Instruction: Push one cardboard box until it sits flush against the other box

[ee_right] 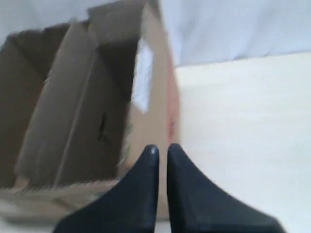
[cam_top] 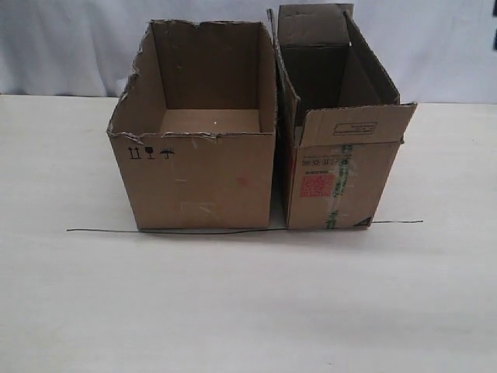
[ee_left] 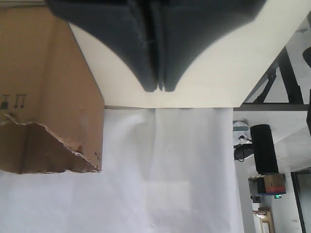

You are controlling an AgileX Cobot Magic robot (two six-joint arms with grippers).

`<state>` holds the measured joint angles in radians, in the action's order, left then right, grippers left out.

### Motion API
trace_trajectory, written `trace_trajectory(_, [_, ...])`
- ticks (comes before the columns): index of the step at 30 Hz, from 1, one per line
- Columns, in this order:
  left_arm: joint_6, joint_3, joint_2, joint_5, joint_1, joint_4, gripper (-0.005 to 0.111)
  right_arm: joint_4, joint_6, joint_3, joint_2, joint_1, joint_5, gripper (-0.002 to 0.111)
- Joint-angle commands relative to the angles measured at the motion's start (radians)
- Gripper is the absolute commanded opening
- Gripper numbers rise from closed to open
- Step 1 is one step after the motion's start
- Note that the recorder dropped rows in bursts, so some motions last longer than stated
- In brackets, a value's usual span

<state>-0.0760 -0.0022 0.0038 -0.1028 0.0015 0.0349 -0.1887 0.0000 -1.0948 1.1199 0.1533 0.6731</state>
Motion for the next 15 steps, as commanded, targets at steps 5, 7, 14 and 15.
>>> trace_trajectory(5, [0.001, 0.002, -0.004, 0.009, 0.004, 0.001, 0.0, -0.53, -0.335, -0.217, 0.53, -0.238, 0.105, 0.005])
trace_trajectory(7, [0.001, 0.002, -0.004, 0.009, 0.004, 0.001, 0.0, -0.682, -0.428, -0.255, 0.63, -0.259, 0.162, 0.005])
trace_trajectory(14, [0.001, 0.002, -0.004, 0.009, 0.004, 0.001, 0.0, -0.75, -0.454, -0.283, 0.809, -0.25, 0.2, 0.005])
trace_trajectory(15, [0.001, 0.002, -0.004, 0.009, 0.004, 0.001, 0.0, -0.75, -0.454, -0.283, 0.818, -0.246, 0.205, 0.005])
